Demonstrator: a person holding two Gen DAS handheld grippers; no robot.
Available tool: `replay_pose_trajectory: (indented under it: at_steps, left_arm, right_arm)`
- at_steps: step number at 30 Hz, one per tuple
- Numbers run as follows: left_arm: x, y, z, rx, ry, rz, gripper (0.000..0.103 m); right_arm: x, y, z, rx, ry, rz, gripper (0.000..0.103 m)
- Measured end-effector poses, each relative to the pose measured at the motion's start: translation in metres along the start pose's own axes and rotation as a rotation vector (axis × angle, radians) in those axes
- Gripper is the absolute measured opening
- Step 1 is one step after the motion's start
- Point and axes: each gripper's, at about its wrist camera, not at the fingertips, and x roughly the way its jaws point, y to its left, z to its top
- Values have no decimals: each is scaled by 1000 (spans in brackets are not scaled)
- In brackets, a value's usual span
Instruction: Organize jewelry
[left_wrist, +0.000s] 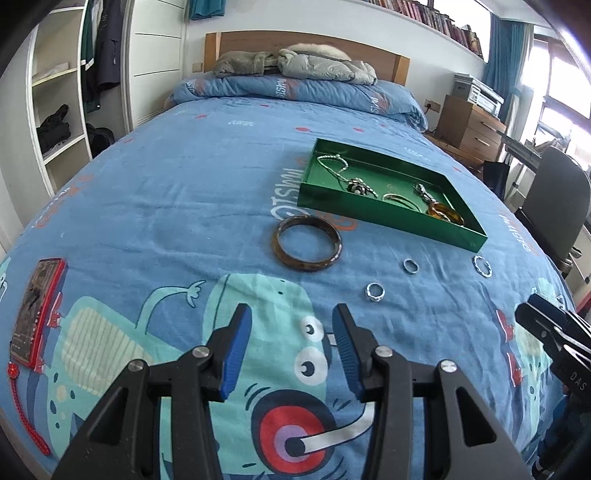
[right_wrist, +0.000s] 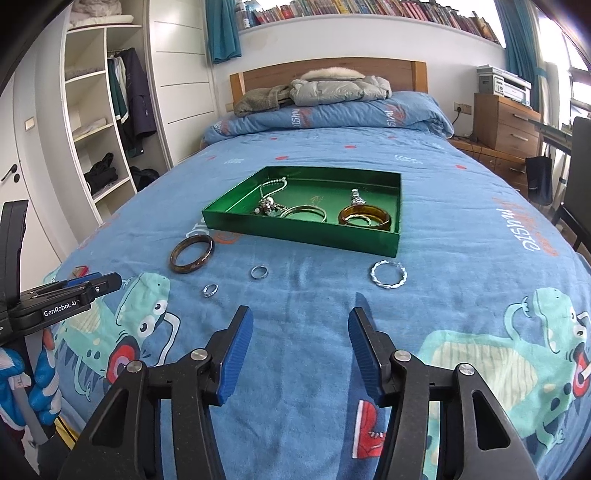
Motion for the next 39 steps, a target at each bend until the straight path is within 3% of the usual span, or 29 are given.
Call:
replay_pose_trajectory:
  at_steps: [7, 11, 24, 29, 32, 39]
  left_arm:
    - [26, -38, -2, 113, 35, -119, 43]
    - [47, -53, 1, 127, 66, -160, 43]
    - [88, -61, 5, 129, 100, -146, 42]
    - [91, -62, 5, 134, 93, -149, 25]
    - [91, -61, 4, 140, 89, -152, 20]
    - [90, -65, 4, 158, 79, -146, 18]
  right_arm:
    - [15, -10, -3, 14, 13, -12, 50]
    - [20, -29, -3, 39, 20, -43, 50]
    - [50, -60, 2, 53, 51, -59, 50]
    - [65, -71, 8, 64, 66, -60, 50]
    - [74, -77, 14, 68, 76, -69, 50]
    - [95, -85, 28, 57, 97, -84, 51]
